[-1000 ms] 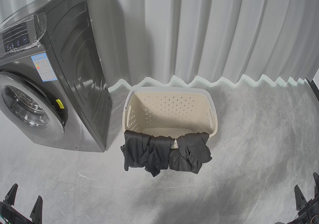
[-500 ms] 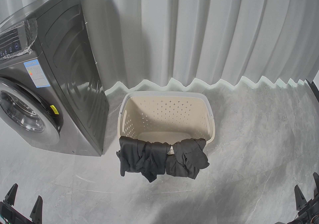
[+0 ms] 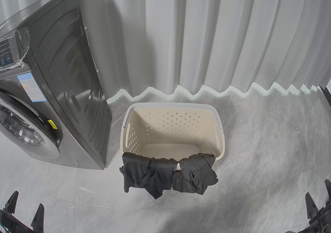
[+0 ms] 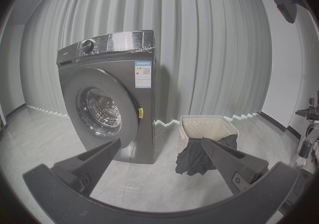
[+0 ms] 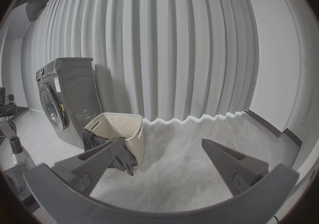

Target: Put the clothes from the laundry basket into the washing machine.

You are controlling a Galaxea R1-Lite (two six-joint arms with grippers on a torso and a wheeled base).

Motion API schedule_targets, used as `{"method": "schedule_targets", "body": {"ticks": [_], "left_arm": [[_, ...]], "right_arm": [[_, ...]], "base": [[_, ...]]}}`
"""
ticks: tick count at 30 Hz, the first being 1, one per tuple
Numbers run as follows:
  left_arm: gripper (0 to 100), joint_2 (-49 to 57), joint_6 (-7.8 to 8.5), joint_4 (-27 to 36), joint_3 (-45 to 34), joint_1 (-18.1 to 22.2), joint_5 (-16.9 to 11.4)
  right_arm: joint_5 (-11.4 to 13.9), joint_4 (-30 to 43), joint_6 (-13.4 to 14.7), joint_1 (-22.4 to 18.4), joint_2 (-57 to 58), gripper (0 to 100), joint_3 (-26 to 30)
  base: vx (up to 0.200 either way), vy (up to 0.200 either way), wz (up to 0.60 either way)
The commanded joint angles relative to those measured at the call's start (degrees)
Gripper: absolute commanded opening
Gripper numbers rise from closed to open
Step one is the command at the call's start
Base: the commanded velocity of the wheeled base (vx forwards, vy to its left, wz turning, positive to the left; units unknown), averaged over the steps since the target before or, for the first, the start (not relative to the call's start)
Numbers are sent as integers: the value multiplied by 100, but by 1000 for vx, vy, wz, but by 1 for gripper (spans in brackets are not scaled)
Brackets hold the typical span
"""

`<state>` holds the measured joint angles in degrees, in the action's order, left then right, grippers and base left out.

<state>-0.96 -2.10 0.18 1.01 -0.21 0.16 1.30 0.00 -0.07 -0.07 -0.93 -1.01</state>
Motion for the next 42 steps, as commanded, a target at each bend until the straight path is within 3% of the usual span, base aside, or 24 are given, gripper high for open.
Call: {"method": "schedule_targets", "body": {"ticks": [1,8,20,26,32,42], "left_arm": [[100,88,-1,-1,-92,3,2],[100,88,-1,-1,-92,3,2],[100,88,-1,-1,-92,3,2],[100,88,-1,-1,-92,3,2],[100,88,-1,-1,-92,3,2],[100,88,-1,-1,-92,3,2]], "right_arm": [[-7,0,-1,-1,40,100,101],[1,0,-1,-1,40,100,101],[1,0,-1,-1,40,100,101],[1,0,-1,-1,49,100,101],[1,0,-1,-1,49,100,101],[1,0,-1,-1,49,100,101]], "base": [[200,0,0],[29,0,0],[200,0,0],[0,0,0],[200,0,0],[20,0,0]]}}
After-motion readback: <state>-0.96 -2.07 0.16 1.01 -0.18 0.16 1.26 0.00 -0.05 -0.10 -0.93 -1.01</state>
